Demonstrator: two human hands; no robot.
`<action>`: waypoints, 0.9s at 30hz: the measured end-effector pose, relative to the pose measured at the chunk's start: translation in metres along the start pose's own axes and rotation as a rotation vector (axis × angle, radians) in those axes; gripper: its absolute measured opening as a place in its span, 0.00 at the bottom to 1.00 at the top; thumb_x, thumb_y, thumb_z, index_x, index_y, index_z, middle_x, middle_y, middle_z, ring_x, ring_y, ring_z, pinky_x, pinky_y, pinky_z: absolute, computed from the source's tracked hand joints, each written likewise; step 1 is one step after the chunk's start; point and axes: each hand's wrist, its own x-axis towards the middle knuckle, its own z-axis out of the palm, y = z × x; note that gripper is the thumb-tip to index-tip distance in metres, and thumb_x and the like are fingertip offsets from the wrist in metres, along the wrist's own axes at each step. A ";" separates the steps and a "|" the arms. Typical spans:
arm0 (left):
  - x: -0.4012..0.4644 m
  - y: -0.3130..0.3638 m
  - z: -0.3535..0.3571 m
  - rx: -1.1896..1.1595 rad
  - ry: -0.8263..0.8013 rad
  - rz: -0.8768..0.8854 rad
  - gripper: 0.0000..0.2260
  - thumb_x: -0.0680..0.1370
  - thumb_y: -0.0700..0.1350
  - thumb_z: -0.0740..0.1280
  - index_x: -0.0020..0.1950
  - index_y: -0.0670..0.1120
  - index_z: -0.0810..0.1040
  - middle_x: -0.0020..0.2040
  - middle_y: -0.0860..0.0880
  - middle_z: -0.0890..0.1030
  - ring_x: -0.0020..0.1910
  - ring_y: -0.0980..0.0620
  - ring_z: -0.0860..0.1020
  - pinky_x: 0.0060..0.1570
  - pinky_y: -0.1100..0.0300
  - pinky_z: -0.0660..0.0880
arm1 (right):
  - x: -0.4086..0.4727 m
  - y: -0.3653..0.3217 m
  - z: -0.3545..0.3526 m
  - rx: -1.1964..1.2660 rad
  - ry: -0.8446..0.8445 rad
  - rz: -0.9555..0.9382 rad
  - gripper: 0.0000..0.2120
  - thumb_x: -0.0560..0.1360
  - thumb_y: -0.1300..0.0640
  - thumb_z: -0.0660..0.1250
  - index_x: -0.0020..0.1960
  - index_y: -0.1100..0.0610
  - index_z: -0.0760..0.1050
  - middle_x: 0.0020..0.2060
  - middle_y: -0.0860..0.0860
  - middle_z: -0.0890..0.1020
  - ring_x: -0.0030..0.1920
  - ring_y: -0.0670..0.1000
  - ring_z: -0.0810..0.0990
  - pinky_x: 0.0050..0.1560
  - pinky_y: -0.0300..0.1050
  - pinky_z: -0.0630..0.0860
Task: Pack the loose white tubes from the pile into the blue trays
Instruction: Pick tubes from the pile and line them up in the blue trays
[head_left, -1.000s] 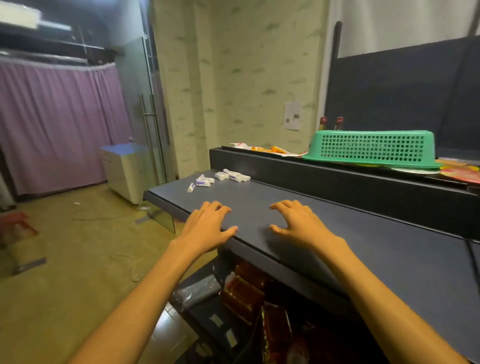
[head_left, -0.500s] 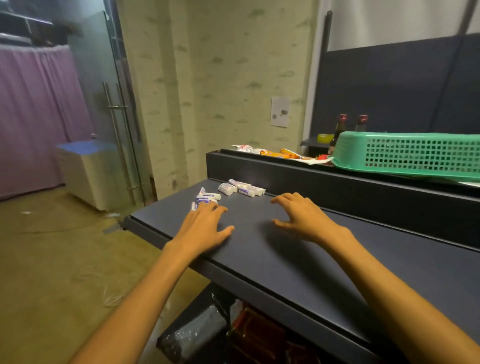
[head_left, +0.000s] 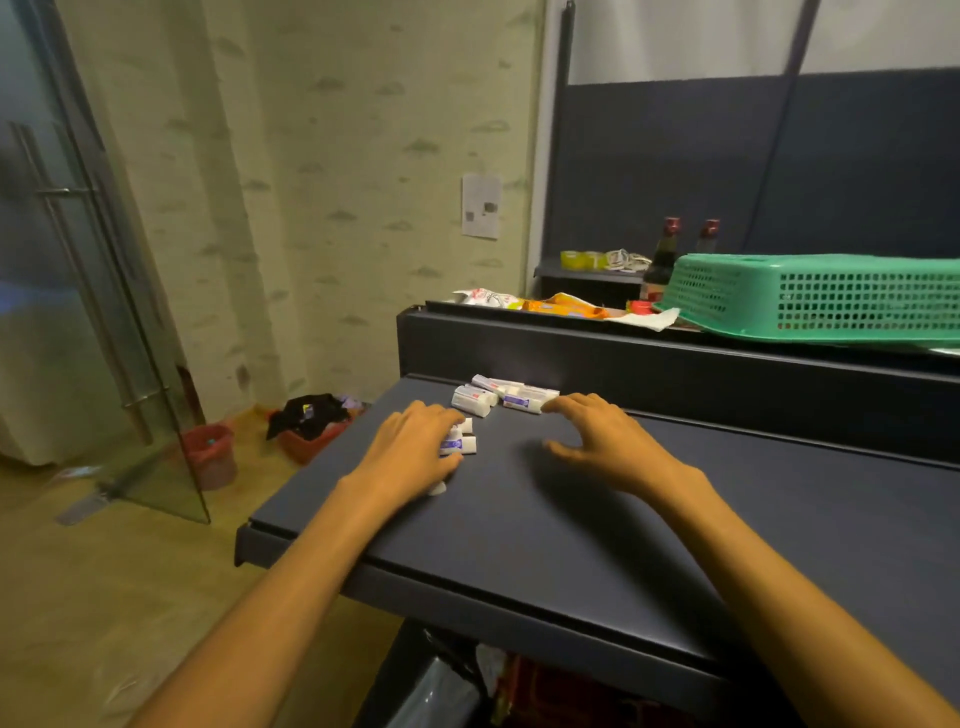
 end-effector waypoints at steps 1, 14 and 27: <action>0.005 -0.001 0.001 -0.009 -0.005 0.016 0.20 0.77 0.49 0.66 0.69 0.52 0.72 0.63 0.49 0.76 0.62 0.48 0.72 0.58 0.55 0.69 | 0.001 -0.001 0.000 -0.001 0.006 0.013 0.24 0.78 0.47 0.65 0.71 0.51 0.66 0.68 0.51 0.72 0.66 0.52 0.70 0.66 0.49 0.69; 0.018 -0.002 0.007 -0.178 0.031 0.049 0.07 0.77 0.49 0.67 0.54 0.53 0.73 0.51 0.48 0.74 0.51 0.47 0.76 0.49 0.56 0.72 | -0.006 0.009 0.001 0.046 0.069 0.064 0.23 0.77 0.48 0.66 0.70 0.49 0.67 0.65 0.50 0.74 0.62 0.50 0.73 0.62 0.50 0.73; -0.028 -0.006 -0.014 -0.580 0.250 -0.048 0.12 0.67 0.39 0.78 0.43 0.47 0.78 0.41 0.53 0.81 0.39 0.53 0.79 0.37 0.69 0.72 | -0.024 -0.001 0.011 0.130 0.034 -0.023 0.24 0.77 0.46 0.65 0.71 0.49 0.66 0.69 0.48 0.72 0.66 0.49 0.71 0.66 0.49 0.71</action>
